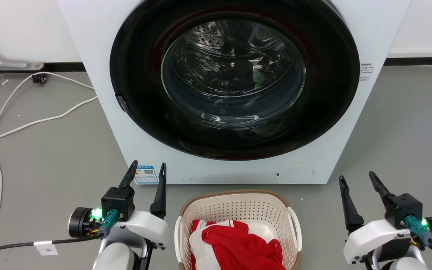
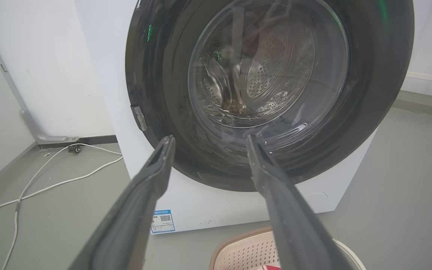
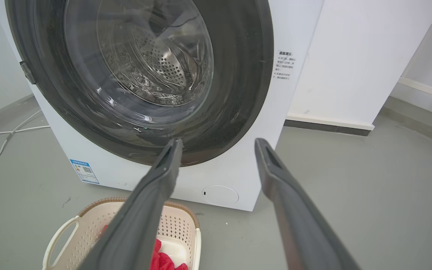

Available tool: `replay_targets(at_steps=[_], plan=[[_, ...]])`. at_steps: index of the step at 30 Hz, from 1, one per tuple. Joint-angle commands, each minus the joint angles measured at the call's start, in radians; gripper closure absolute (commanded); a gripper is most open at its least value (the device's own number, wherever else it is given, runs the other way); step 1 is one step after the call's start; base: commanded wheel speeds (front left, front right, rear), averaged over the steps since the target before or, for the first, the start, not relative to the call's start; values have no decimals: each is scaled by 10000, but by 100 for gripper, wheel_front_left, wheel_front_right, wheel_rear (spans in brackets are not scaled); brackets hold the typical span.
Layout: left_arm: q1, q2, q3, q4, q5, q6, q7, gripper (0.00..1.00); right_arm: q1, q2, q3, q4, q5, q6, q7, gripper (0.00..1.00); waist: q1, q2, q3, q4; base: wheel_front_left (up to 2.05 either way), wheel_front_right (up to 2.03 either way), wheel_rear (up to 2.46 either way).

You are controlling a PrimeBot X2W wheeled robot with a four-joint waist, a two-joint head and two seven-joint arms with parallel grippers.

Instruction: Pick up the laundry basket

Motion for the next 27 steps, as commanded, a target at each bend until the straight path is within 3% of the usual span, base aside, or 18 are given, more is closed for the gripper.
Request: replay_targets(at_steps=[1, 12, 27], plan=[[-129, -12, 6, 44, -32, 0, -27, 0, 21, 0, -15, 33, 79, -3, -1, 0, 0, 0, 23, -6, 0, 0, 0], [-530, 44, 154, 625, 10, 103, -27, 0, -388, 0, -11, 398, 232, -3, 104, 0, 0, 0, 865, -180, 0, 0, 0], [-2360, 115, 459, 3225, -518, 41, 115, 0, -2476, 1, 406, 2358, 791, -3, 327, 0, 0, 0, 3975, -496, 0, 0, 0]])
